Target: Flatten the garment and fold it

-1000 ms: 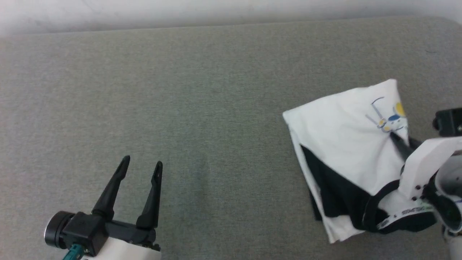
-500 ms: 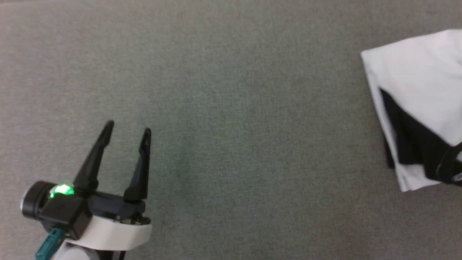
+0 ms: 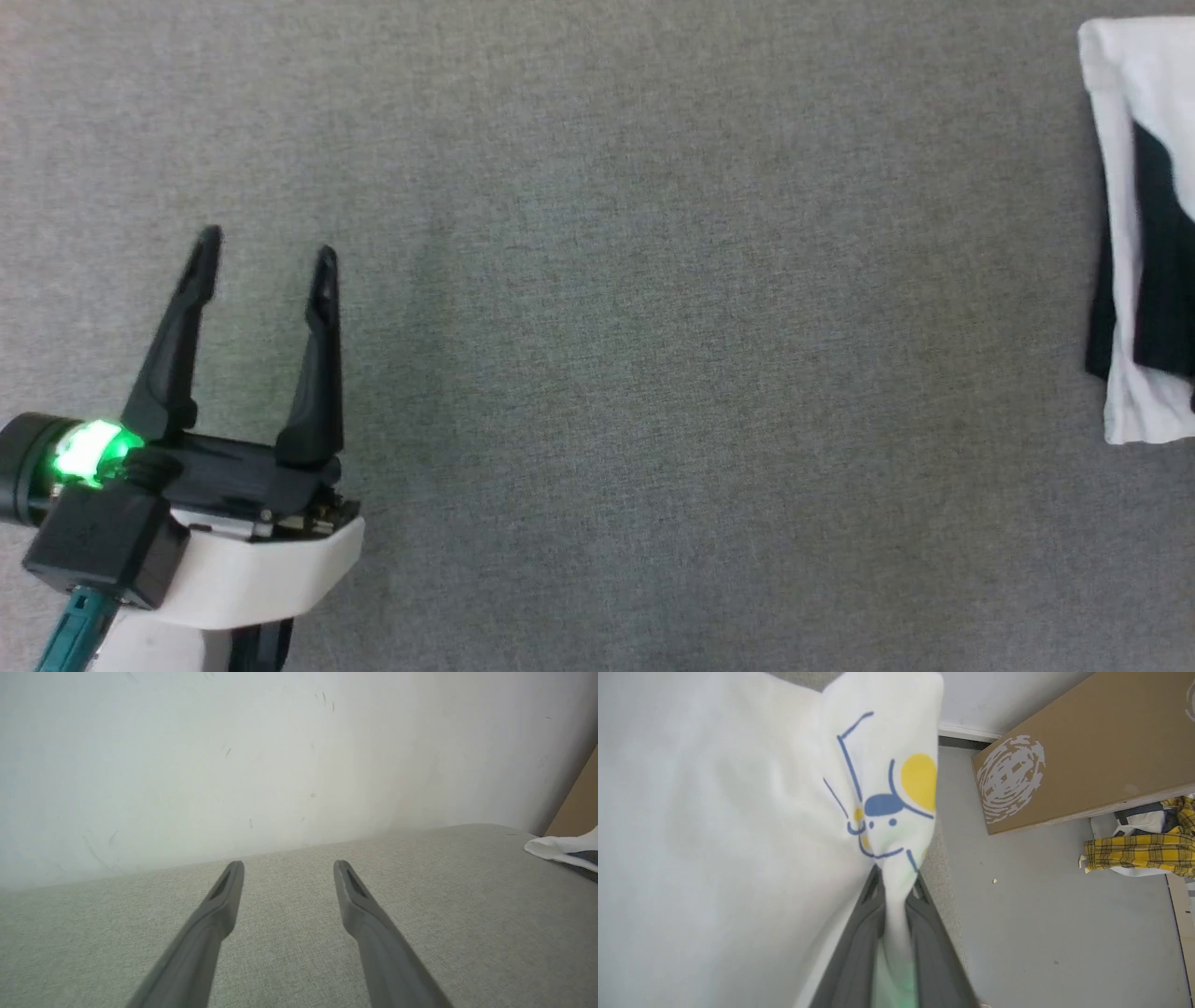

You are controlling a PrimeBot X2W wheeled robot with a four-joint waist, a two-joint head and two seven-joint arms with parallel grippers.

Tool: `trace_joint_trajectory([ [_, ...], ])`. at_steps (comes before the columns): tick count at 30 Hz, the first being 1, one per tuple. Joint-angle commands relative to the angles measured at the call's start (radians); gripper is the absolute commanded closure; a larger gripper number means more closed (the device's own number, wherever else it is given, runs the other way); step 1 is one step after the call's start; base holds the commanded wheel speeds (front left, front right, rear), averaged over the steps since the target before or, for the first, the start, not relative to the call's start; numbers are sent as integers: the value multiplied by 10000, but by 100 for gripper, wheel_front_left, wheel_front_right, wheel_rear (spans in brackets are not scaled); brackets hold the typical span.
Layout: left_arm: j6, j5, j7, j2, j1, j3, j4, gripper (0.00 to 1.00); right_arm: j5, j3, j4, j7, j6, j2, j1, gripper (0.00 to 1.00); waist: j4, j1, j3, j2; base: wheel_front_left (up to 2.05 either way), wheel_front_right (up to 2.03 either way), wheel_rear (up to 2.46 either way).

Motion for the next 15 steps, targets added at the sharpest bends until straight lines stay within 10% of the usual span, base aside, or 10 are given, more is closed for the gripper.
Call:
trace_joint_trajectory([
  [1, 132, 88, -85, -89, -191, 98, -1, 0, -111, -95, 121, -159, -19, 80, -231, 100, -48, -1, 195, -1, 0, 0, 0],
  [5, 159, 63, -115, -179, -230, 191, -8, 0, -214, -200, 269, -587, -19, 198, -381, 0, -46, -1, 294, -1, 0, 0, 0],
  [15, 76, -71, -142, -528, -193, 401, 82, 0, -130, -99, 445, -1243, -19, 347, -364, 0, 5, -1, -342, -1, 0, 0, 0],
])
